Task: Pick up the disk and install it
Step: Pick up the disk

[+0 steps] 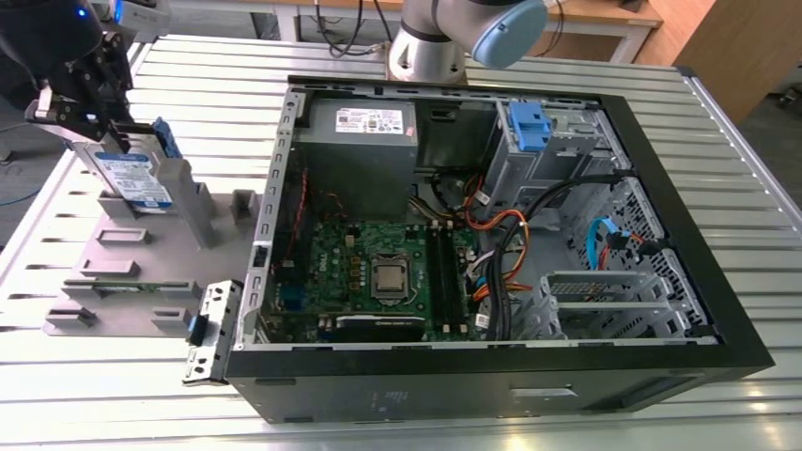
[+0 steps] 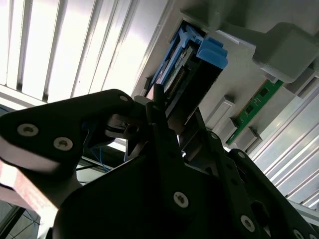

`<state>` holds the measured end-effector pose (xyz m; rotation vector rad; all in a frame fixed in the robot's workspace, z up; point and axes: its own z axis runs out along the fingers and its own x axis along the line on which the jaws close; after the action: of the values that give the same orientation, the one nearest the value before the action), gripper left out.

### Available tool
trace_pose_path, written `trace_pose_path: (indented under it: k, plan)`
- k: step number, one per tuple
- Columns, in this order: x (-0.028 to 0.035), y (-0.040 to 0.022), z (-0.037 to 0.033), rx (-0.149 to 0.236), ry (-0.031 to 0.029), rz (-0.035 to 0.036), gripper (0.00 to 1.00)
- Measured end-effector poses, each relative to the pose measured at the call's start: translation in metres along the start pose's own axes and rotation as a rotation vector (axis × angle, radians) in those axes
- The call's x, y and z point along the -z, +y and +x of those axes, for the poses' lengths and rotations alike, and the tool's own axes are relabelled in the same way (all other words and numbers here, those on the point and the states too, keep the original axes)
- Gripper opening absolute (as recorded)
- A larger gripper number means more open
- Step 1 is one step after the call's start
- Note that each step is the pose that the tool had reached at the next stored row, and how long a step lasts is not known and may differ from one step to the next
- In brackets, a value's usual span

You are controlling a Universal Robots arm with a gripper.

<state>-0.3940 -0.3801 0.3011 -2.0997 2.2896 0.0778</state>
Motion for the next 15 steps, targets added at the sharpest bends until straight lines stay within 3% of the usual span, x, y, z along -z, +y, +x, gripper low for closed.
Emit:
trace_pose_path:
  k: [9,15]
  plan:
    - [0.0003,0.0,0.0002,0.0,0.0,0.0001,0.35]
    - [0.007,0.0001,-0.0003,0.0,0.0,0.0,0.35]
